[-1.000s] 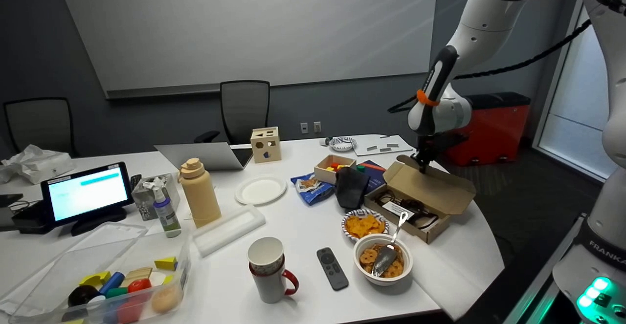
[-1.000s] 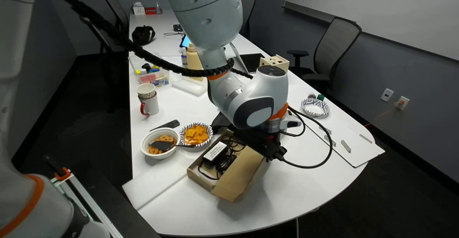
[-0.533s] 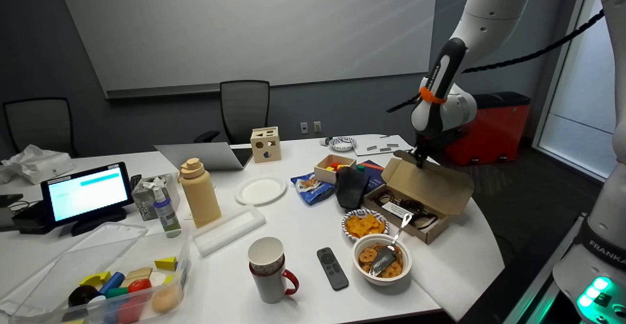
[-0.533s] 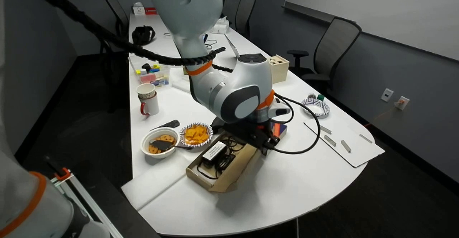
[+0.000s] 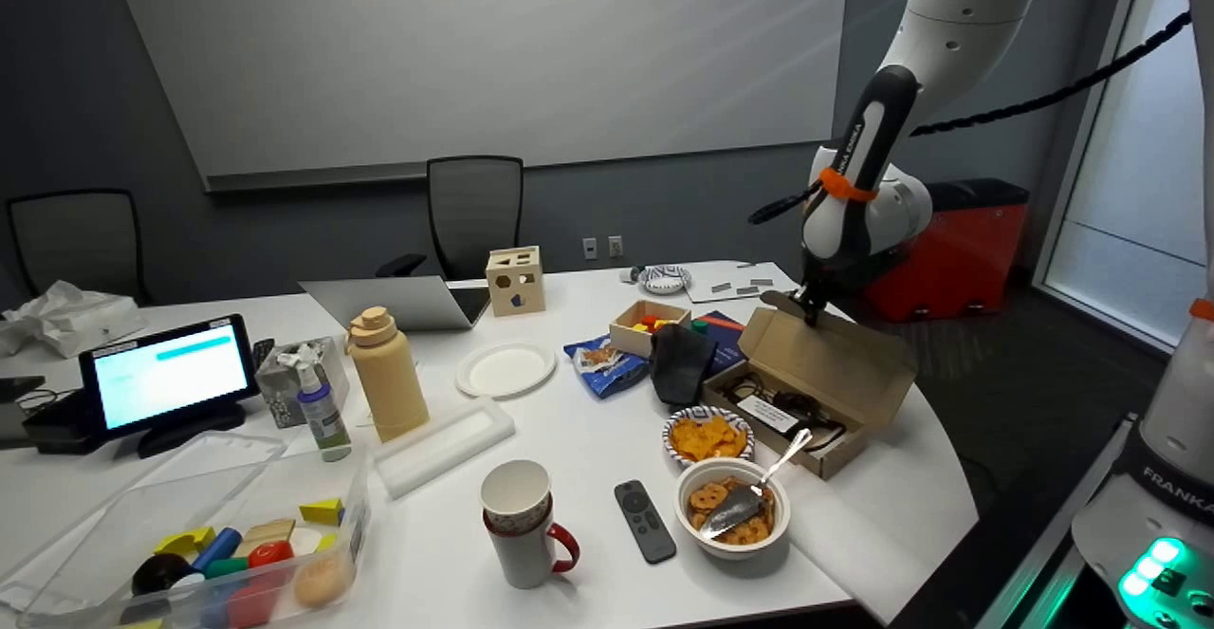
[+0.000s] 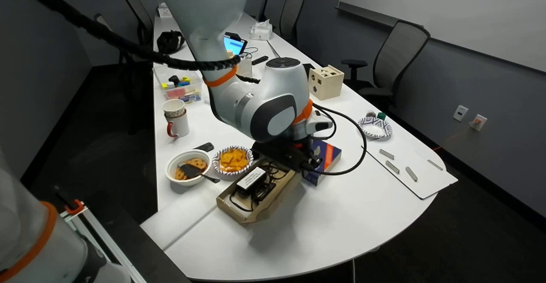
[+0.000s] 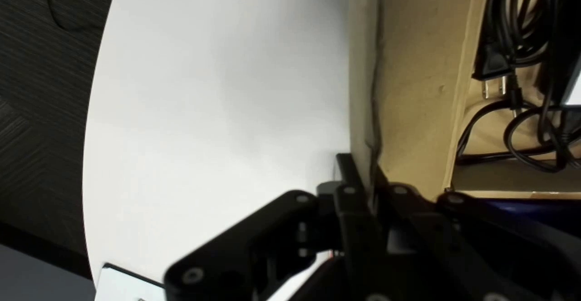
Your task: Close the brown box.
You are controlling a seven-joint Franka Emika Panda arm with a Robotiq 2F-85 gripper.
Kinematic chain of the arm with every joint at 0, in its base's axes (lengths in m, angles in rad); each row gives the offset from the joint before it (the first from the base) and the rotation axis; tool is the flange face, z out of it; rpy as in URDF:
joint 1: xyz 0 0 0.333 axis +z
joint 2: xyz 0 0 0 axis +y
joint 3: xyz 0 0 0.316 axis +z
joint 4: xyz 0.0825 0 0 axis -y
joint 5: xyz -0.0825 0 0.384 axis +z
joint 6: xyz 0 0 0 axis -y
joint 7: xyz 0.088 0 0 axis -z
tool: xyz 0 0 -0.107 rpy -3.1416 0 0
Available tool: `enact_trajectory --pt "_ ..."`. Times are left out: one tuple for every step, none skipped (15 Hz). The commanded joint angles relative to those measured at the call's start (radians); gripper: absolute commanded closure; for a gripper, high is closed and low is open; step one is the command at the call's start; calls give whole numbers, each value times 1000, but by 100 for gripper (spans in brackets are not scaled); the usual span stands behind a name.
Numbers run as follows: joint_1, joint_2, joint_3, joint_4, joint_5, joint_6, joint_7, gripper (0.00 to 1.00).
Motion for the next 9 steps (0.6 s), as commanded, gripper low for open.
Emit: enact_trajectory --pt "12 -59 11 -63 -18 11 36 98" --pt "13 -69 15 -71 -18 10 37 98" --pt "17 -78 16 -79 -20 10 39 98" --pt "25 -86 13 -87 -25 16 42 98" --pt "38 -88 2 -96 -35 33 48 98" --pt "59 -92 -18 -105 -51 51 56 98" --pt "88 -94 -47 -116 -75 75 66 98" --pt "108 -93 -64 -128 -87 99 69 98" --pt "128 -92 -81 -140 -95 125 70 98"
